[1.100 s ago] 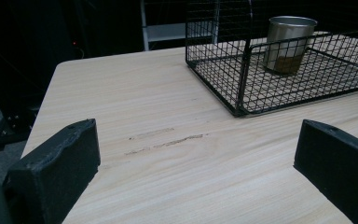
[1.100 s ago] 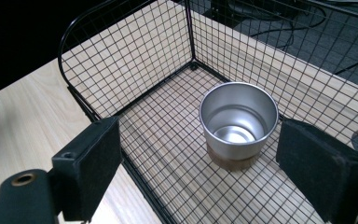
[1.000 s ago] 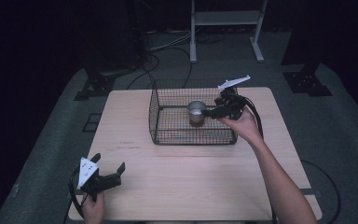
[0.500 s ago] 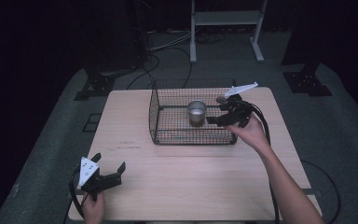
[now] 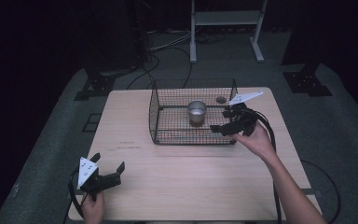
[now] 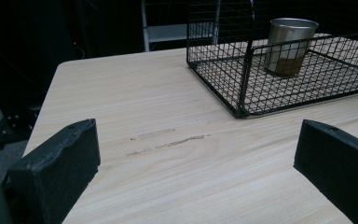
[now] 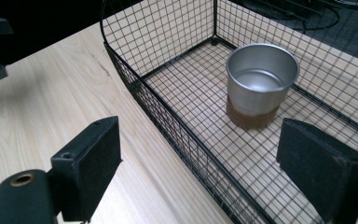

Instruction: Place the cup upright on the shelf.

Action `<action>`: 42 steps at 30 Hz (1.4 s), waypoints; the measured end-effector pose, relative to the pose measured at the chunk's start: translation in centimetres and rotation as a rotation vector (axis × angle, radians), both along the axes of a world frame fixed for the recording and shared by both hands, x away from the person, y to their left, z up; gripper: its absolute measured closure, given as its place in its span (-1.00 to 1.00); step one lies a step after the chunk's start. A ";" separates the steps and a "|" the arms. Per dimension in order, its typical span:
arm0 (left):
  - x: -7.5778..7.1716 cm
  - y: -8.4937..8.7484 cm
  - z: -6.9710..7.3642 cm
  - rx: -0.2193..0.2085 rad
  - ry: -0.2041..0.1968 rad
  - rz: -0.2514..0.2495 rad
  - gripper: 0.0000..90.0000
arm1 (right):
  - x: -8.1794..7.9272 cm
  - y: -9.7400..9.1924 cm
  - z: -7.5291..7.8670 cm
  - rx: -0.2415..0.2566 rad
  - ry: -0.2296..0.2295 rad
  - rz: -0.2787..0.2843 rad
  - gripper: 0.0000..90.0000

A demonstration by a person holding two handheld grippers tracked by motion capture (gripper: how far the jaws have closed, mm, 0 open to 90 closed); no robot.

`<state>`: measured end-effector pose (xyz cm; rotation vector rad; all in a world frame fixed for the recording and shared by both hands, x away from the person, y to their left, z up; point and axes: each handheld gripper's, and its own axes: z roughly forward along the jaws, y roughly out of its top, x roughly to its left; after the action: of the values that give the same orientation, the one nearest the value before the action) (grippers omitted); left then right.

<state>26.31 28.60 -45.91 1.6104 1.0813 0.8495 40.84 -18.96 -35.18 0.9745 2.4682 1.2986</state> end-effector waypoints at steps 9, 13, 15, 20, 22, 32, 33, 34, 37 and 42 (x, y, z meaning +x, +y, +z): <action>0.0 -0.1 0.0 0.010 0.002 0.001 -1.00 | -1.0 -1.8 -0.5 0.010 0.006 -0.019 -0.72; 0.0 -0.1 0.0 0.002 -0.001 0.003 -1.00 | -1.6 -2.7 -0.9 0.013 0.010 -0.031 -0.72; 0.0 -0.1 0.0 0.002 0.000 0.001 -1.00 | -1.8 -3.0 -1.1 0.012 0.012 -0.037 -0.72; -0.1 -0.1 0.0 0.002 -0.001 0.001 -1.00 | -2.5 -3.8 -1.3 0.005 0.007 -0.039 -0.72; -0.1 -0.1 0.0 0.002 -0.002 0.003 -1.00 | -2.8 -4.1 -1.4 0.003 0.009 -0.042 -0.72; -0.1 -0.1 0.1 0.006 0.000 0.001 -1.00 | -3.9 -5.9 -2.1 0.015 0.008 -0.064 -0.71; -0.1 -0.1 0.1 0.007 0.000 0.001 -1.00 | -4.0 -6.1 -2.3 0.017 0.008 -0.067 -0.71; -0.1 -0.2 0.1 0.008 0.000 0.000 -1.00 | -4.1 -6.2 -2.3 0.019 0.014 -0.071 -0.71; -0.1 -0.2 0.1 0.010 0.000 -0.001 -1.00 | -4.4 -6.5 -2.7 0.020 0.013 -0.074 -0.71; -0.2 -0.2 0.1 0.010 0.000 0.000 -1.00 | -4.9 -7.0 -3.1 0.006 0.018 -0.079 -0.71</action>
<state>26.16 28.42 -45.82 1.6191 1.0784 0.8557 35.97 -25.94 -38.29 1.0777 2.4140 1.2784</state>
